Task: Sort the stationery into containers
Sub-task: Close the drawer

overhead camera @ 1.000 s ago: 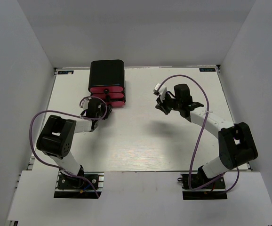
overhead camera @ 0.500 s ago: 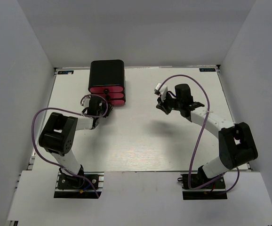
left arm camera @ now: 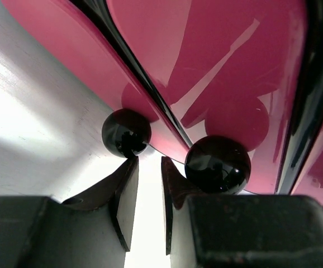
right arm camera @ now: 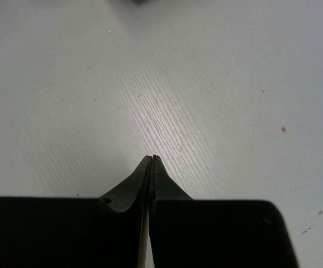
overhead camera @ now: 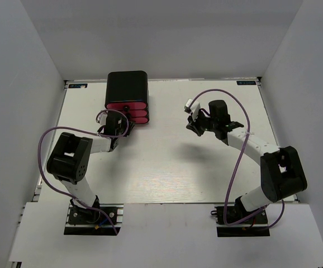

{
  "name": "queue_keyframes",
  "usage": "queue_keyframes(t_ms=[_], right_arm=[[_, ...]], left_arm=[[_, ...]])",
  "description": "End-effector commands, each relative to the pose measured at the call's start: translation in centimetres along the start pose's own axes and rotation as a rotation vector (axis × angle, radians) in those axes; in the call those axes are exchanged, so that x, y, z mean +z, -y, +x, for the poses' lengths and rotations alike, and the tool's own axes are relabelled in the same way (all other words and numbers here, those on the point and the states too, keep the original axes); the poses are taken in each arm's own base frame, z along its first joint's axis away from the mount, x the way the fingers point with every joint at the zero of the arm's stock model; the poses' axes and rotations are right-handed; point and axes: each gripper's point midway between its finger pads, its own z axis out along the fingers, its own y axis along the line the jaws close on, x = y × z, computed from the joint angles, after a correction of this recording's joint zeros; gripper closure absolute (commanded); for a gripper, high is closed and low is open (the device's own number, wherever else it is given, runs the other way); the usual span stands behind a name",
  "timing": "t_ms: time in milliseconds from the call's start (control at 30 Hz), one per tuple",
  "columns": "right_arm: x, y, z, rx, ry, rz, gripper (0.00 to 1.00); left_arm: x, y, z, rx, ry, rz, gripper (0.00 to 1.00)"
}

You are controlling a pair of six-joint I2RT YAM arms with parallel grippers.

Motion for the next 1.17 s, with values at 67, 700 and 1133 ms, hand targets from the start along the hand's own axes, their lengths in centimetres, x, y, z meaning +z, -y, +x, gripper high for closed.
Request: queue_keyframes(t_ms=[67, 700, 1133], right_arm=[[-0.8, -0.1, -0.9, -0.019, 0.04, 0.006, 1.0], [-3.2, 0.5, -2.6, 0.088, 0.092, 0.126, 0.1], [-6.0, 1.7, -1.2, 0.278, 0.022, 0.295, 0.1]], left_arm=[[-1.9, 2.1, -0.6, 0.033, 0.015, 0.068, 0.66], [-15.3, 0.0, -0.8, 0.434, -0.007, 0.141, 0.08], [-23.2, 2.9, -3.1, 0.602, 0.135, 0.334, 0.0]])
